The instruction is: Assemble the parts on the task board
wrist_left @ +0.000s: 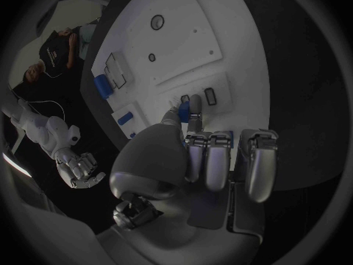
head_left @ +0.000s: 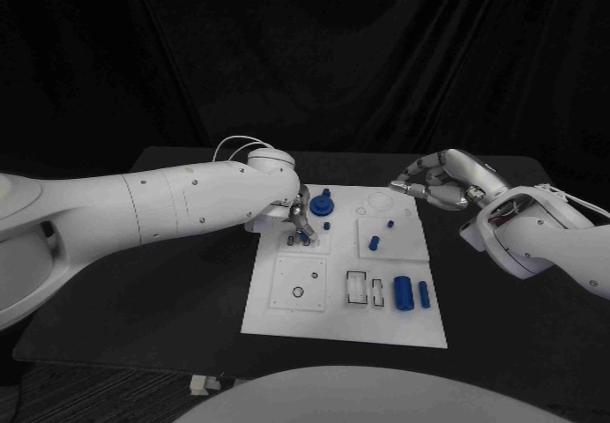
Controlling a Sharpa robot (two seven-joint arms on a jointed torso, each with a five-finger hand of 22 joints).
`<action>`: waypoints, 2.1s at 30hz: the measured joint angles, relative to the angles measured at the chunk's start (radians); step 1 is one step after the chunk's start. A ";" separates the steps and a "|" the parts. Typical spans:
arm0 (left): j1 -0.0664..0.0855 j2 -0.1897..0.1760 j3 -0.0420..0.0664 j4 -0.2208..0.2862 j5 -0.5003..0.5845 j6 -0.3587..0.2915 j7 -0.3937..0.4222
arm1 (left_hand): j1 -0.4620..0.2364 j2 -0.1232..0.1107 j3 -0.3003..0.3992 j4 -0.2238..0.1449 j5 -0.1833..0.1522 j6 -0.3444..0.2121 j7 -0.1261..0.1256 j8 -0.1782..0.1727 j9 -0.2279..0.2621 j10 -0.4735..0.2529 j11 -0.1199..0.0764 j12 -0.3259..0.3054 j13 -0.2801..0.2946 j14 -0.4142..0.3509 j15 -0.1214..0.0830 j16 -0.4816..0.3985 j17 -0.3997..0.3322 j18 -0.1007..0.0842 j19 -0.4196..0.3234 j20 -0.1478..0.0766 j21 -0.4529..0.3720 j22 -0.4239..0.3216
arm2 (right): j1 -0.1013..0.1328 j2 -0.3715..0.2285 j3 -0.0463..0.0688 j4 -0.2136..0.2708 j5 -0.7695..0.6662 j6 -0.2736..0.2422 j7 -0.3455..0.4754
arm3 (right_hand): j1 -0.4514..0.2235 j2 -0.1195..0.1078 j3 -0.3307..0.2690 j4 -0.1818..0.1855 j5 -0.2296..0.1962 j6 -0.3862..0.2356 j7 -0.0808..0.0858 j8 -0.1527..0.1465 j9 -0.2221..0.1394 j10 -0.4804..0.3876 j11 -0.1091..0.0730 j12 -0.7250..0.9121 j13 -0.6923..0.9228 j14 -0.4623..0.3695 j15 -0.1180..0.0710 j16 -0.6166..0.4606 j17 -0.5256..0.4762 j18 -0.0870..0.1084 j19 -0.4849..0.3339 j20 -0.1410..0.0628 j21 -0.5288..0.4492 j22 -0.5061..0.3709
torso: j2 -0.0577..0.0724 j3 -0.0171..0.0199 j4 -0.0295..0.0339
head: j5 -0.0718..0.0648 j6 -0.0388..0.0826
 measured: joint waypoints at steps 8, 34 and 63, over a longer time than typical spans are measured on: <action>-0.001 -0.006 0.000 0.007 0.015 0.000 -0.003 | -0.002 -0.002 0.003 0.003 -0.004 0.000 0.000 0.000 0.000 0.000 0.000 0.000 0.000 0.000 0.000 0.000 0.000 0.000 0.000 0.000 0.000 0.000 | -0.002 -0.001 0.000 0.000 -0.006 0.002 -0.003 | 0.000 0.000 0.000 0.000 0.000 0.000 0.000 0.000 0.000 0.000 0.000 0.000 0.000 0.000 0.000 0.000 0.000 0.000 0.000 0.000 0.000 0.000 | 0.000 0.0000 0.0007 | -0.001 0.000; -0.006 -0.003 0.000 -0.003 0.025 0.000 -0.010 | -0.012 -0.012 0.023 0.022 -0.055 -0.009 0.009 -0.021 0.009 -0.001 0.001 0.000 0.000 0.002 0.002 0.000 0.000 0.000 0.000 0.000 -0.004 0.000 | -0.008 0.002 0.000 -0.002 -0.012 0.009 -0.011 | 0.009 0.001 -0.003 0.003 0.000 0.000 0.000 0.000 0.000 0.000 0.000 0.000 0.000 0.000 0.000 0.000 0.000 0.000 0.000 0.000 -0.005 0.000 | 0.000 0.0004 0.0002 | 0.004 0.000; -0.009 -0.004 0.000 -0.002 0.026 0.001 -0.011 | -0.047 -0.018 0.024 0.037 -0.142 -0.009 0.009 -0.032 0.021 0.000 0.001 -0.001 -0.002 0.002 0.002 0.000 0.000 0.000 0.000 0.000 -0.004 0.000 | -0.008 0.001 0.000 -0.002 -0.013 0.014 -0.015 | 0.009 0.001 -0.003 0.003 0.000 0.000 0.000 0.000 0.000 0.000 0.000 0.000 0.000 0.000 0.000 0.000 0.000 0.000 0.000 0.000 -0.005 0.000 | -0.001 0.0001 0.0002 | 0.004 0.000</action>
